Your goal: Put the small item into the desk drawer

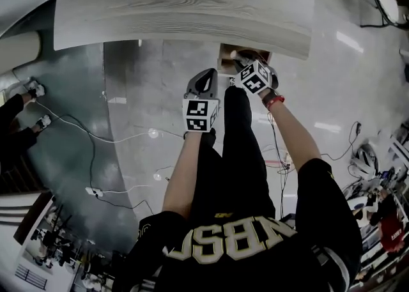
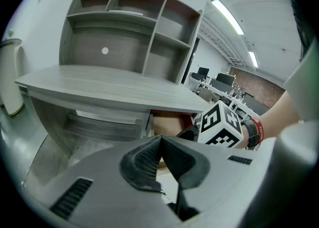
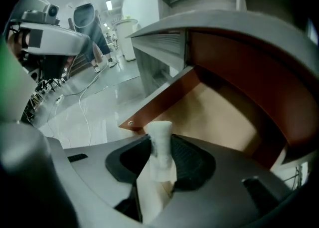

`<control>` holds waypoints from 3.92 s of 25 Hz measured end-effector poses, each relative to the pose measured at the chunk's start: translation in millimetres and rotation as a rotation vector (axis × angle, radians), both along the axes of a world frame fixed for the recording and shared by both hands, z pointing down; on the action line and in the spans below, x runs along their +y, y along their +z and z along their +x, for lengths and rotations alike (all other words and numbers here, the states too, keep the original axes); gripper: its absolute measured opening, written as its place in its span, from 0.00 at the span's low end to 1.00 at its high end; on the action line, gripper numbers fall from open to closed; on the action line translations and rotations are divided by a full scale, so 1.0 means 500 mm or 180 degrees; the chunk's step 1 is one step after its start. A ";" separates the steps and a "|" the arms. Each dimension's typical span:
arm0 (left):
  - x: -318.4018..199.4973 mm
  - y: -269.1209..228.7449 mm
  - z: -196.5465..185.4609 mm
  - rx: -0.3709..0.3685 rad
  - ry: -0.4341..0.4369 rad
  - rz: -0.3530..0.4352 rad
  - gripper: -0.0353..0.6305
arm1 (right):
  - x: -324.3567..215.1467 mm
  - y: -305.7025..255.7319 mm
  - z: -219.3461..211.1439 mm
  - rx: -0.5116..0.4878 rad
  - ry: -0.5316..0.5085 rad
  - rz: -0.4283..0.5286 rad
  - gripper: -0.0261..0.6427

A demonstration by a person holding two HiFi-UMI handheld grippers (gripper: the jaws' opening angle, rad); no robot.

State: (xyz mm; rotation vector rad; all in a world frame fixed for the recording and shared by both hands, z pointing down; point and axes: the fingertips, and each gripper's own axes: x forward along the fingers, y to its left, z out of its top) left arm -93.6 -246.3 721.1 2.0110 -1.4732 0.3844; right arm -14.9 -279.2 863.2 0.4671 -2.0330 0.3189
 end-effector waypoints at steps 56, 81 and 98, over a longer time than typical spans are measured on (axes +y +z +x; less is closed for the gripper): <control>0.045 -0.452 -0.087 -0.0027 0.0054 0.1058 0.07 | 0.090 -0.648 0.074 -0.1471 0.2128 0.0989 0.19; 0.180 -0.722 -0.072 -0.0056 0.0154 0.2042 0.07 | 0.238 -0.945 0.103 -0.2000 0.2210 0.2145 0.05; 0.166 -0.685 -0.057 0.0001 0.0185 0.1903 0.07 | 0.222 -0.920 0.138 -0.1917 0.2322 0.2121 0.05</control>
